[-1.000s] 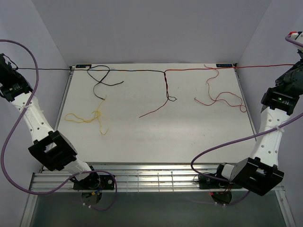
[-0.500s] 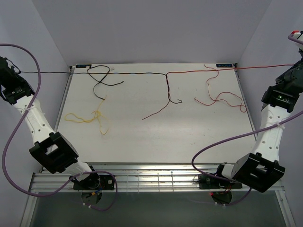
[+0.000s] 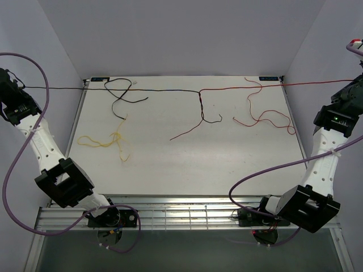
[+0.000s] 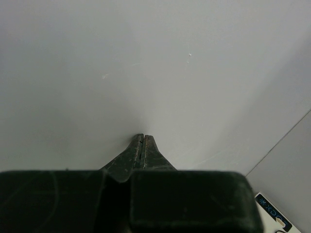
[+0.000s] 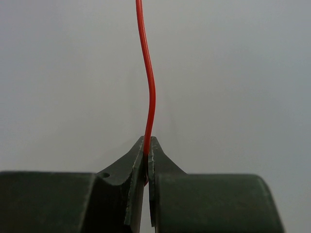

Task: Untangle the cables

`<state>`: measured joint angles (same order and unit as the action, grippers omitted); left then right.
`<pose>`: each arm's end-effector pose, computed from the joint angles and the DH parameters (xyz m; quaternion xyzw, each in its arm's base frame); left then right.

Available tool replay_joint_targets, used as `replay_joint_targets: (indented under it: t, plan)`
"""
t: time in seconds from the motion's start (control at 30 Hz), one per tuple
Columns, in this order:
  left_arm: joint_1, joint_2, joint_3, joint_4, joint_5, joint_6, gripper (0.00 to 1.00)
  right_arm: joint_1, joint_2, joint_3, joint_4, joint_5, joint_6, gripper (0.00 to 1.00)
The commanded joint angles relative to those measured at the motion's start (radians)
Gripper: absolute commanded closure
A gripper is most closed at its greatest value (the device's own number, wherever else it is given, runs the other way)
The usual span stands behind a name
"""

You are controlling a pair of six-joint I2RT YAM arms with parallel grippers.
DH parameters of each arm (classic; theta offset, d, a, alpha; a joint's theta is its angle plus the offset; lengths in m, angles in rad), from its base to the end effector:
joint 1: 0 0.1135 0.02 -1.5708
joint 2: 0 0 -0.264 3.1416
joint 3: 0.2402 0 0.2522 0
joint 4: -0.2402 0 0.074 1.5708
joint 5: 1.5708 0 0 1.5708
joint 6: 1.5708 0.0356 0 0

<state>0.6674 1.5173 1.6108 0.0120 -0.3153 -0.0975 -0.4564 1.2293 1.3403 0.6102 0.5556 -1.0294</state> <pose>0.2692 0.2262 0.4711 -0.3548 0.5693 0.3072 0.6751 0.2132 -0.1256 0.5178 0.1277 0.4508 -0.6759 0.5689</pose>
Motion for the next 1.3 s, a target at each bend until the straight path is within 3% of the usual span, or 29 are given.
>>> replay_joint_targets:
  t: [0.0,1.27]
  plan:
    - [0.041,0.001,0.003,0.023,-0.09,0.041,1.0,-0.019,-0.025,-0.007,0.085,0.024,-0.018,0.92]
    - [0.041,0.032,-0.071,0.143,-0.192,0.145,1.0,-0.047,-0.096,-0.087,0.117,-0.014,-0.106,0.92]
